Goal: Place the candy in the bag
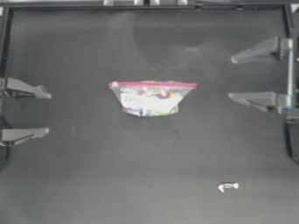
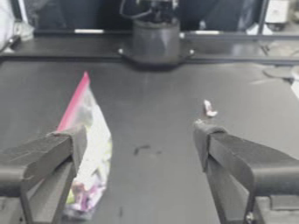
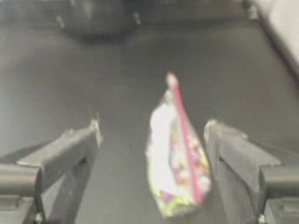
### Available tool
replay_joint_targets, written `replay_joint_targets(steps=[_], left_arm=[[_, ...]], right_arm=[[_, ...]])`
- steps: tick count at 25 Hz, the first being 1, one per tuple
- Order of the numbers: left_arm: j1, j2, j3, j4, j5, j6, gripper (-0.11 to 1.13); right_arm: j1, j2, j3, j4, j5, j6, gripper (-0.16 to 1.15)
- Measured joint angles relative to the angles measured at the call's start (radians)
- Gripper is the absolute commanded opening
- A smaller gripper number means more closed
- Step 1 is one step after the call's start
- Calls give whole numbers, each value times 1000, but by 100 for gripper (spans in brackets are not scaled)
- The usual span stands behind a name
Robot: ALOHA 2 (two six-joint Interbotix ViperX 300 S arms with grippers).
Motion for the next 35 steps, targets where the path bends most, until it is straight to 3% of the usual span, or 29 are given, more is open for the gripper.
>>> replay_joint_targets(steps=[11,23,35], left_arm=[[5,0,0,-2,2,0,101],[20,0,15,-23,2,-2,101],[21,0,15,-29,2,0,100]], right_arm=[[-29,207,-232,-12,224,-69,99],[-103,457,-446,144,376,-291,99],[-112,683,-655,156,497,-365,99]])
